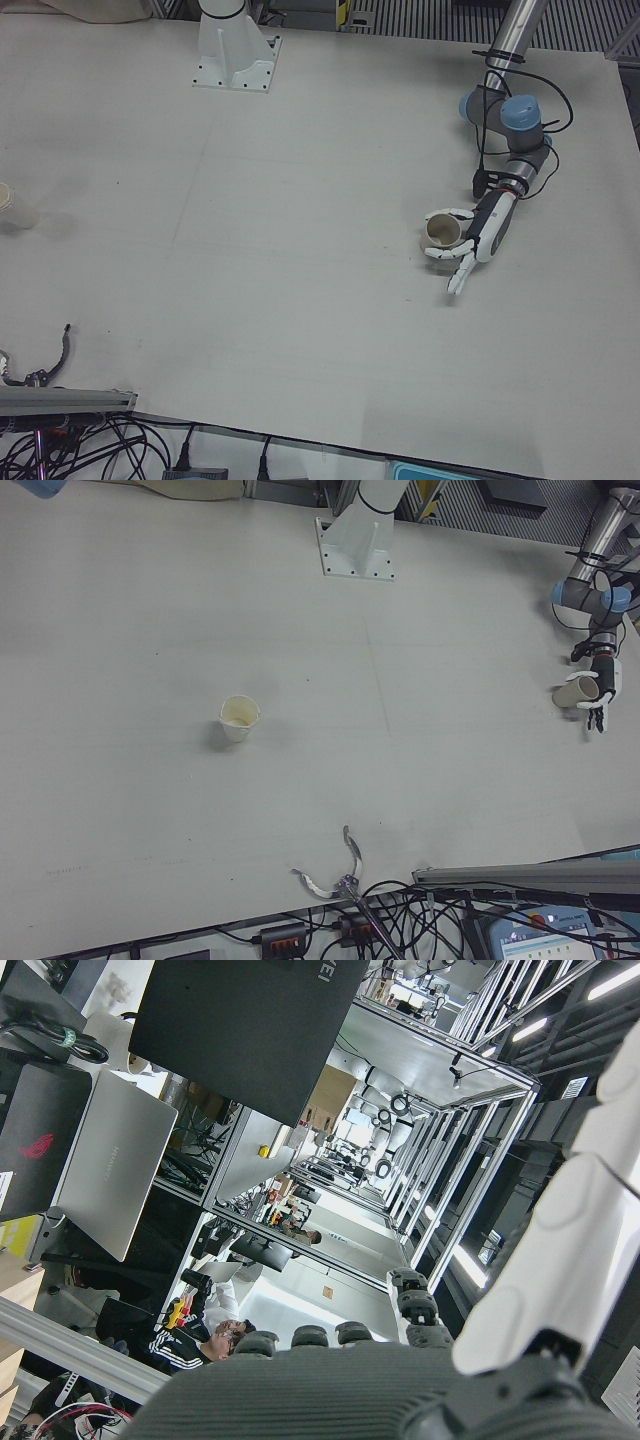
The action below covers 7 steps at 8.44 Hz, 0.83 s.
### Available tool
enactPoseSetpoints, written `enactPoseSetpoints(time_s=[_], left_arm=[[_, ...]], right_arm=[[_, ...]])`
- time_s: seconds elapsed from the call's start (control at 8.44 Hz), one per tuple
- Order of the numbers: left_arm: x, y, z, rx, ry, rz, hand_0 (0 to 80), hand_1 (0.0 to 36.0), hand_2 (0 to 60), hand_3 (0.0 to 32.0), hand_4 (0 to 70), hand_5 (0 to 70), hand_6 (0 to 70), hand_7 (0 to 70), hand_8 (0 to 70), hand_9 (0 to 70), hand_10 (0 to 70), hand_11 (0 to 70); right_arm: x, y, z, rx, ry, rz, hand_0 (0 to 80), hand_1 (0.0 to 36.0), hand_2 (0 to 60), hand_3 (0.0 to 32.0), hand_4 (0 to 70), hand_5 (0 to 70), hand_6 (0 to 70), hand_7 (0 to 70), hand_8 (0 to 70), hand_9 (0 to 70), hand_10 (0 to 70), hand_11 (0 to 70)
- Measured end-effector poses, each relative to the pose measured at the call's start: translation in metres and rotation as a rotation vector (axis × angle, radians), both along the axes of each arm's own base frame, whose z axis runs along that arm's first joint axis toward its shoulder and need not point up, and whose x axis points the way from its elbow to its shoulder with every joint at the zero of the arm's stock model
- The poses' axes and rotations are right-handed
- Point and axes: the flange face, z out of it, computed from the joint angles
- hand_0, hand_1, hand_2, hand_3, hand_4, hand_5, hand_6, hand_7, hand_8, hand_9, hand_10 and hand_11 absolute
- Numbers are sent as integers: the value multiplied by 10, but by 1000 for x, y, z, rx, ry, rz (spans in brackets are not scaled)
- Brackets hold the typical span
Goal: Pour water
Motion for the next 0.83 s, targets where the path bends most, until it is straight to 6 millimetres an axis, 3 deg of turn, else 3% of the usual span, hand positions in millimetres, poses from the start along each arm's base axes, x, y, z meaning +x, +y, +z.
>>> enactPoseSetpoints(time_s=[0.24,0.36,0.47,0.59,0.71,0.83], left_arm=[[-1,0,0,-1,3,-1,543,207,208,0,446,395,17,106,0,7,44,78],[-1,0,0,-1,4,-1,534,221,287,0,443,442,23,118,0,9,48,83],[-1,0,0,-1,4,-2,537,254,402,0,439,469,26,121,0,10,50,88],[-2,-1,-1,-1,6,-3,522,319,600,0,438,485,27,122,0,10,52,93],[-2,-2,-5,3,15,-5,479,360,600,0,434,486,27,119,0,9,55,100],[-2,-4,-13,5,34,-6,450,360,600,0,437,477,28,121,1,10,57,104]], right_arm=[[0,0,0,1,-1,1,459,88,25,8,65,40,3,16,0,0,0,1],[1,0,0,1,-1,1,459,88,25,14,64,32,2,15,0,0,0,1],[1,0,0,1,-1,2,460,87,24,12,65,37,2,16,0,0,0,1],[1,0,0,1,-1,2,460,88,22,12,66,36,2,16,0,0,0,1],[1,0,0,1,-1,2,460,88,23,14,66,37,2,16,0,0,0,1],[1,0,-1,2,-1,2,460,88,22,14,66,36,2,15,0,0,0,0]])
